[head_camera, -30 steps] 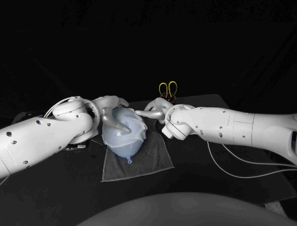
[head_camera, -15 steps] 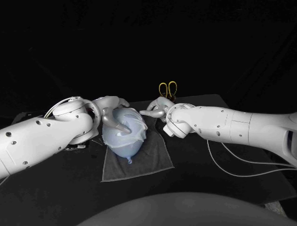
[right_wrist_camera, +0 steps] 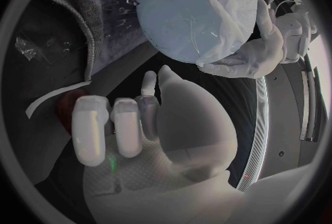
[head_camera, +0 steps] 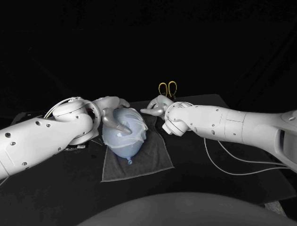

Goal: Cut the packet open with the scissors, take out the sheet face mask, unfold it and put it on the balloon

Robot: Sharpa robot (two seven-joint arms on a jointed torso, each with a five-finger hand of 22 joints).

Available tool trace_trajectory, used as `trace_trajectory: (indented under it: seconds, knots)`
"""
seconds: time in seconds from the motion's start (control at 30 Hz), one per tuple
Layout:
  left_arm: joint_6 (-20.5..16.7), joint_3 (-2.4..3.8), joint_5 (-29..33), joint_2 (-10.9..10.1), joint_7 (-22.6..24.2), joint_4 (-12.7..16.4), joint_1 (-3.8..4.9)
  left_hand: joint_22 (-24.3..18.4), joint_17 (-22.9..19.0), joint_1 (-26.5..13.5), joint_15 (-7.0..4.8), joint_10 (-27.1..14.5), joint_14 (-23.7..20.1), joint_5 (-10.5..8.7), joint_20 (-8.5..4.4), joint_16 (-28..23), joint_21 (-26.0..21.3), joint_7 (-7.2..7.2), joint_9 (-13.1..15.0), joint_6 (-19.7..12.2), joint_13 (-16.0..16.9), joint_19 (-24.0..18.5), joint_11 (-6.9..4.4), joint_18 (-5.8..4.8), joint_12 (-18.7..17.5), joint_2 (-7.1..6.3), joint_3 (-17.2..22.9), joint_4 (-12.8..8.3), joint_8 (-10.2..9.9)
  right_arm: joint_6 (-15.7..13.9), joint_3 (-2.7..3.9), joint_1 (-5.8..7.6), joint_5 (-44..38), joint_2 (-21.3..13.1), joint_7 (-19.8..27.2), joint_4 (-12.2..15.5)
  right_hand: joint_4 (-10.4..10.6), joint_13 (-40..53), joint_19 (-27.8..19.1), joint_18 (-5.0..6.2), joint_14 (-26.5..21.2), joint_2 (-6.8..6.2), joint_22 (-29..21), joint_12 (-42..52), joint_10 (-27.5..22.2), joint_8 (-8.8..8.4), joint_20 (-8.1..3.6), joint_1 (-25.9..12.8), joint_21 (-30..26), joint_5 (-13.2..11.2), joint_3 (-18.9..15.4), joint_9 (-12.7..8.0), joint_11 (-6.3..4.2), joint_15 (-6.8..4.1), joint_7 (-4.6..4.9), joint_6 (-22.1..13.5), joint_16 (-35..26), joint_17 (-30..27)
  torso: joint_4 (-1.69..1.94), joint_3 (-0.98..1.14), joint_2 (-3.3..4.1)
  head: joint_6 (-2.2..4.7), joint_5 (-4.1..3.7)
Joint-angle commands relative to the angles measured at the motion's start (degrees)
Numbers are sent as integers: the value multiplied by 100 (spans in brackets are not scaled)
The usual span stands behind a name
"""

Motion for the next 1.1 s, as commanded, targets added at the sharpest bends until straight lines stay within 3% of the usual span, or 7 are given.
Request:
trace_trajectory:
  seconds: [0.03,0.27,0.37,0.47,0.8,1.1]
  knots:
    - [139,-14,2,-16,-52,-10,-12,-5,-2,50,-40,33,-10,-18,-22,3,5,808,4,51,5,-19,-16,-26,-4,-5,-21,12,34,-201,10,0,-68,-184,181,295,147,1162,466,-73,780,-82,1386,13,552,10,-53,-157,24,-10,-87,-28,-190,-202,5,20,29,1505,-5,-4,1,0,25]
    - [135,-14,3,-50,-50,-9,-12,-5,-2,53,-41,35,-9,-18,-22,3,4,808,4,53,5,-21,-17,-26,-5,-4,-20,12,34,-177,27,-12,43,-764,685,1244,210,1182,474,-78,780,-151,1393,33,566,73,-31,-983,45,-12,-682,-79,-169,-179,24,46,29,1505,-9,-1,3,0,28]
    - [130,-15,5,-62,-50,-12,-12,-7,-1,62,-44,41,-5,-18,-22,3,2,806,6,57,5,-27,-20,-23,-5,-3,-16,13,36,-111,29,-26,60,-916,785,1511,209,1183,475,-79,780,-144,1394,34,566,83,-32,-1017,48,-12,-741,-83,-171,-182,20,43,29,1505,-24,7,-2,0,40]
    - [127,-15,7,-70,-48,-12,-12,-7,-3,65,-45,43,-7,-18,-23,2,2,805,4,54,5,-26,-21,-22,-6,-3,-9,13,33,-73,31,-42,72,-1000,829,1682,209,1177,474,-78,780,-135,1393,26,562,92,-33,-1042,47,-12,-797,-86,-173,-184,18,38,29,1505,-10,7,-5,0,38]
    - [124,-15,27,-66,-32,-18,-12,-7,-3,76,-48,41,-6,-18,-23,1,1,804,5,58,4,-29,-23,-19,-11,-2,12,12,34,31,31,-63,204,-991,737,1777,209,1183,477,-80,780,-115,1396,33,566,105,-34,-1067,55,-12,-858,-90,-175,-186,15,36,29,1505,1,-9,-4,0,33]
    - [119,-16,41,-58,-24,-5,-12,-7,-3,76,-48,41,-6,-18,-23,1,1,804,5,58,4,-29,-23,-19,-11,-2,12,12,34,144,31,-67,409,-789,407,1466,184,1192,473,-77,780,-22,1392,43,571,148,-40,-954,43,-11,-927,-92,-186,-195,1,37,29,1505,9,-8,-2,0,41]
